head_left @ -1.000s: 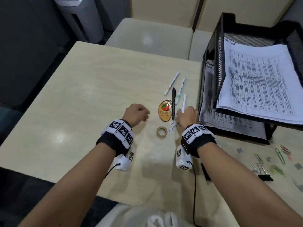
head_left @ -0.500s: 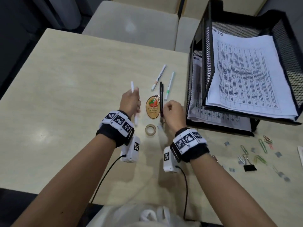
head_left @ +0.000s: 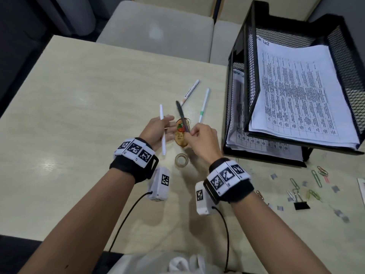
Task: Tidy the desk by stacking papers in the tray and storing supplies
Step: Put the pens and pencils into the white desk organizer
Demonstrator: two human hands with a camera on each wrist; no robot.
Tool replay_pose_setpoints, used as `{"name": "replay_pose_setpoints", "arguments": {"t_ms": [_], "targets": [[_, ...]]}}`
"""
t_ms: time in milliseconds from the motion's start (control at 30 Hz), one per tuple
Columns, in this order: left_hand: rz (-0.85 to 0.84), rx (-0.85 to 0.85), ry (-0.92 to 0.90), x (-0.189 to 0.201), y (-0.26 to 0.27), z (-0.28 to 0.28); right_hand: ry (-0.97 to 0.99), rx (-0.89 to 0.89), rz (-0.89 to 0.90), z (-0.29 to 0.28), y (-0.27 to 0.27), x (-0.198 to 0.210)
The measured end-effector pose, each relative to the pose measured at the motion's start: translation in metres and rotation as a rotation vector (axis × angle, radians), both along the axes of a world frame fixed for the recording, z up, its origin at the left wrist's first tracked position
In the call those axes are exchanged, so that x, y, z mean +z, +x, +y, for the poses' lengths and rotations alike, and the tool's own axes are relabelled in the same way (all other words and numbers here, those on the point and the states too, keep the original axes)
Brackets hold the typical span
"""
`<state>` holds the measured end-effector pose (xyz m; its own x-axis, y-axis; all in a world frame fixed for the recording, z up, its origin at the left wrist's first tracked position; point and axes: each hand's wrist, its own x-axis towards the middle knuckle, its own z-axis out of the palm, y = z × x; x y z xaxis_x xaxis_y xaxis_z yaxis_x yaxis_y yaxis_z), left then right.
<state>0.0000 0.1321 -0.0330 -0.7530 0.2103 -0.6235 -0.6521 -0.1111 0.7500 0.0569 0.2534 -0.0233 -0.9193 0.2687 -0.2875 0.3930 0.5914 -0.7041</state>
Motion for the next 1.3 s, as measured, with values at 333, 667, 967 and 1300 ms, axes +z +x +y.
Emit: {"name": "replay_pose_setpoints", "arguments": {"t_ms": [333, 667, 967, 1300], "targets": [[0.213, 0.2, -0.029, 0.014, -0.019, -0.009, 0.089, -0.124, 0.048, 0.018, -0.054, -0.019], [0.33, -0.024, -0.241, 0.013, -0.021, -0.014, 0.242, -0.234, 0.127, 0.015, -0.055, -0.032], [0.565, -0.357, -0.328, 0.023, -0.017, 0.006, -0.209, -0.28, 0.523, -0.01, -0.028, 0.037], [0.362, 0.092, -0.573, -0.011, -0.022, -0.073, 0.067, 0.336, 0.067, -0.049, -0.137, -0.01]]}}
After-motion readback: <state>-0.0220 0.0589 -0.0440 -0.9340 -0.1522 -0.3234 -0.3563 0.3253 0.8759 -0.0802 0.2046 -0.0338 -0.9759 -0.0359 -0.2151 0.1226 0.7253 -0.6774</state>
